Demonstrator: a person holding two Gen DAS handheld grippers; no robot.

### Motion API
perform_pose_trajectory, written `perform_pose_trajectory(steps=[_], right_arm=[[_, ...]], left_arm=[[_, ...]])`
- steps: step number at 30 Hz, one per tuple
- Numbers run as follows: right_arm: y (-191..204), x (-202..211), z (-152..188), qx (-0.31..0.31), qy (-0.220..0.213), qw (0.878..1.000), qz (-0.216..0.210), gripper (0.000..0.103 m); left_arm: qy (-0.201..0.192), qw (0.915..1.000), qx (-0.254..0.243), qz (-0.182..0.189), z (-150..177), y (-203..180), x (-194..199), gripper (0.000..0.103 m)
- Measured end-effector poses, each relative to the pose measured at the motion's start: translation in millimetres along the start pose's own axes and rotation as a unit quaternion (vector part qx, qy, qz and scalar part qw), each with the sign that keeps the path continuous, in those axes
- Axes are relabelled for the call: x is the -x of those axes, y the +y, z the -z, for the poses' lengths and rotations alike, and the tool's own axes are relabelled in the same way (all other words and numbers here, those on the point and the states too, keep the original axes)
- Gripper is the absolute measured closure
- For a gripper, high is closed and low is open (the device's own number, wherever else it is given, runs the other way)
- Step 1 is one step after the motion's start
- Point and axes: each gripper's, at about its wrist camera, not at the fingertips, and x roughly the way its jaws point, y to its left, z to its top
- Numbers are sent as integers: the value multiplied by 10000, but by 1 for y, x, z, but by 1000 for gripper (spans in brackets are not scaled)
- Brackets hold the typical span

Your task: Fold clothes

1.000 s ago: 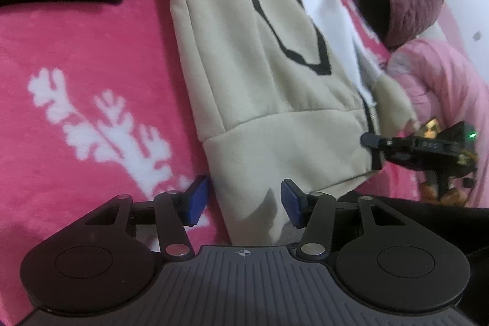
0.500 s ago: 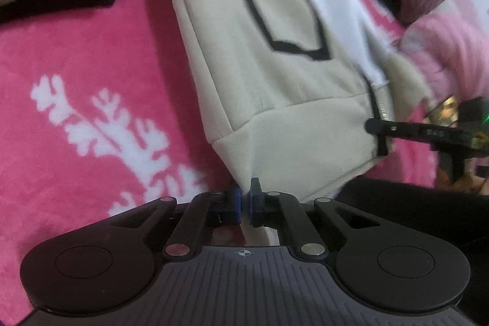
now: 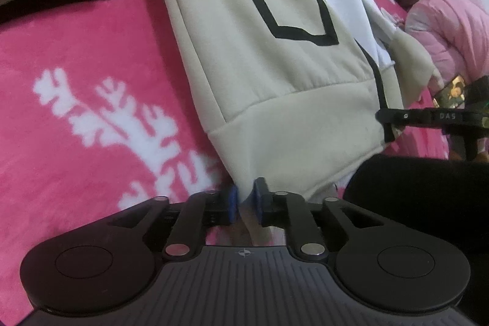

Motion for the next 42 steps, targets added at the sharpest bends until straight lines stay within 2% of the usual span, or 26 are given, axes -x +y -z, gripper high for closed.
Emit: perform_pose_trajectory(steps=[1,4,9,11,14,17,19,23,27,30,33,36,37,38,39,40,42], right_arm=[[1,4,0,28,5,10000,39,83],[13,33,-3,421,-322,9979,359,80],[49,52,-31,1129,-970,9884,304,80],[65,43,-47,1415,-1085,9835,308,80],[79,33,-73,1622,-1261,9783,281,80],[81,32,-105,1698,-1437,9746,249,80],[81,31,-129,1745,-1570,9718,240,80],[73,15,-184,1699,-1676,9711,-16,80],[70,-14,-243,1763,-1724,9687,-284,59],[75,-42,-286,1916,-1804,9642,-336,48],[80,-70,-319,2035,-1781,9619,-393,48],[81,-105,-340,2154,-1529,9637,-384,48],[82,-117,-344,2225,-1396,9642,-366,49],[83,-125,-343,2332,-1274,9637,-271,60],[83,-133,-343,2438,-1155,9628,-176,89],[84,-135,-340,2508,-1128,9614,-123,98],[84,-122,-334,2544,-1285,9585,-101,97]], left_arm=[[20,10000,-11,-20,1,1,6,77],[-81,9999,-24,-92,2,9,30,75],[-830,9965,-87,43,-26,5,51,75],[-1038,9943,-243,83,-47,-7,45,75],[-1282,9903,-532,-49,-88,-27,26,75],[-1568,9848,-692,-273,-137,-39,13,75],[-1826,9777,-886,-547,-170,-45,1,75],[-2161,9655,-1029,-1023,-227,-46,-26,75],[-2278,9586,-1254,-1162,-254,-44,-48,75],[-2297,9548,-1469,-1182,-268,-40,-63,75],[-2216,9550,-1584,-1173,-276,-32,-75,75],[-2168,9547,-1656,-1190,-279,-26,-86,75],[-2153,9551,-1651,-1186,-280,-23,-89,75],[-2131,9562,-1625,-1180,-281,-21,-93,75],[-2109,9574,-1593,-1166,-282,-18,-96,75],[-2111,9581,-1565,-1142,-282,-16,-99,75],[-2189,9564,-1588,-1100,-280,-14,-101,75]])
